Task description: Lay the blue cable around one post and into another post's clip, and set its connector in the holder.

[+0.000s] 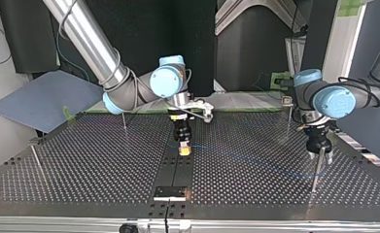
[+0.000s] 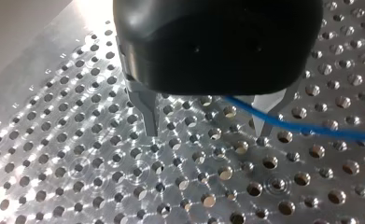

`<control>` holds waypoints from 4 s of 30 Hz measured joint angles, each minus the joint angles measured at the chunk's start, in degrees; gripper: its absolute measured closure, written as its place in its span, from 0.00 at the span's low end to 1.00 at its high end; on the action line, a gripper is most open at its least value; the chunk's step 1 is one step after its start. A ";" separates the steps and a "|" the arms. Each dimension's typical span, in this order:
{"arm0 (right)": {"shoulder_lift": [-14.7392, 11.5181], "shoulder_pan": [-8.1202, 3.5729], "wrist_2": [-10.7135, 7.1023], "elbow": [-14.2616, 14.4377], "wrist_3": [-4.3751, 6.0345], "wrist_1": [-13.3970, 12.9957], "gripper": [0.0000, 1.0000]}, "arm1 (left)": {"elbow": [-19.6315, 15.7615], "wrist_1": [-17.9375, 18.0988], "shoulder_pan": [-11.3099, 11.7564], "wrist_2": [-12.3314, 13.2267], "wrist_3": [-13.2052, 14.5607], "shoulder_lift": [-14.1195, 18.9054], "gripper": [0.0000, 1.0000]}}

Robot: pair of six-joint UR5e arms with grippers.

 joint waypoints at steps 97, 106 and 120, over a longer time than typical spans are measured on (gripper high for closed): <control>11.11 -15.46 18.10 46.61 10.25 -46.61 1.00 | -0.26 1.02 -0.70 2.24 0.31 -3.42 0.00; 11.15 -19.59 14.19 50.77 9.49 -50.73 1.00 | -0.26 1.02 -0.82 2.23 0.30 -3.43 0.00; 11.26 -26.69 7.09 56.46 11.77 -50.60 1.00 | -0.26 1.02 -1.17 2.23 0.38 -3.43 0.00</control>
